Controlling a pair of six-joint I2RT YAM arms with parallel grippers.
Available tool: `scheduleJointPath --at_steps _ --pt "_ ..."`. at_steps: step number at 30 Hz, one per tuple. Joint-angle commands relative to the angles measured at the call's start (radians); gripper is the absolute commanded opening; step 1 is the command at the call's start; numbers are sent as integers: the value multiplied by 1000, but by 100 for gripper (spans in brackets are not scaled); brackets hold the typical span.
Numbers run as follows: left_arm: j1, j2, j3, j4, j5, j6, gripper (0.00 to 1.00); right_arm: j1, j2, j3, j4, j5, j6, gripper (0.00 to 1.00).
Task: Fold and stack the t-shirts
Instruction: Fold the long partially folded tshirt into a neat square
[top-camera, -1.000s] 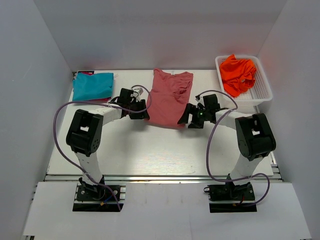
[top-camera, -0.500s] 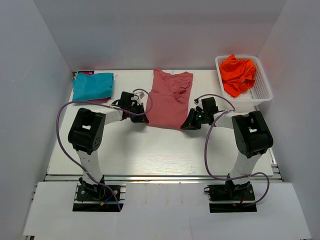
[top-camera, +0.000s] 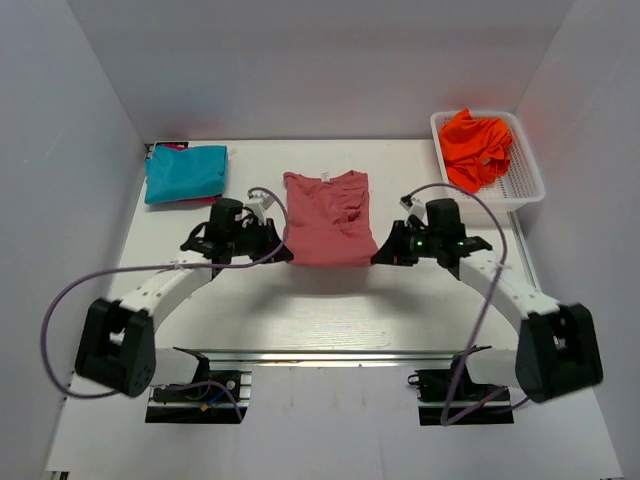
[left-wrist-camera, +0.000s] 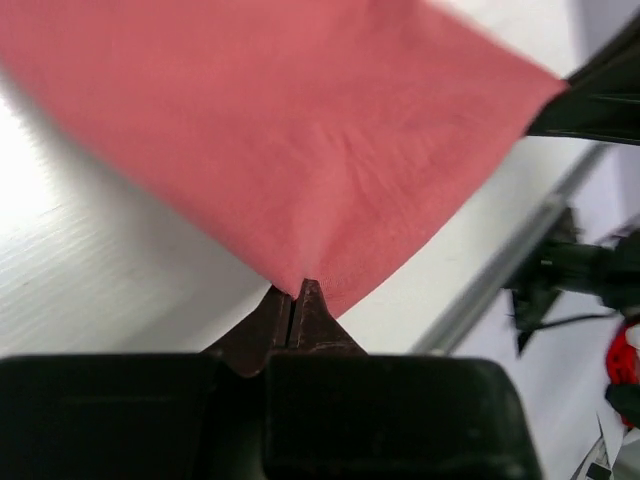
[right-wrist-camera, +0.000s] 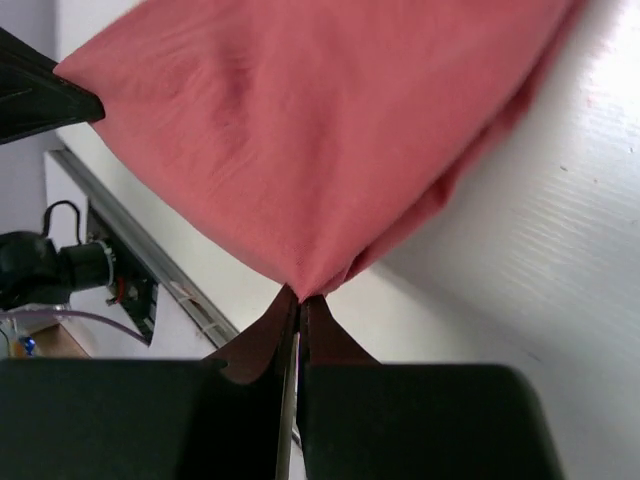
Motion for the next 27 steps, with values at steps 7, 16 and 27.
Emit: scheduleJointPath --at_steps 7,16,27 --pt "1 -388 19 -105 80 -59 0 -9 -323 77 -176 -57 -108 0" --pt "13 -353 93 -105 -43 -109 0 -11 -225 203 -106 33 -70 0" --pt "31 -157 220 -102 -294 -148 0 -32 120 429 -72 1 -42 0"
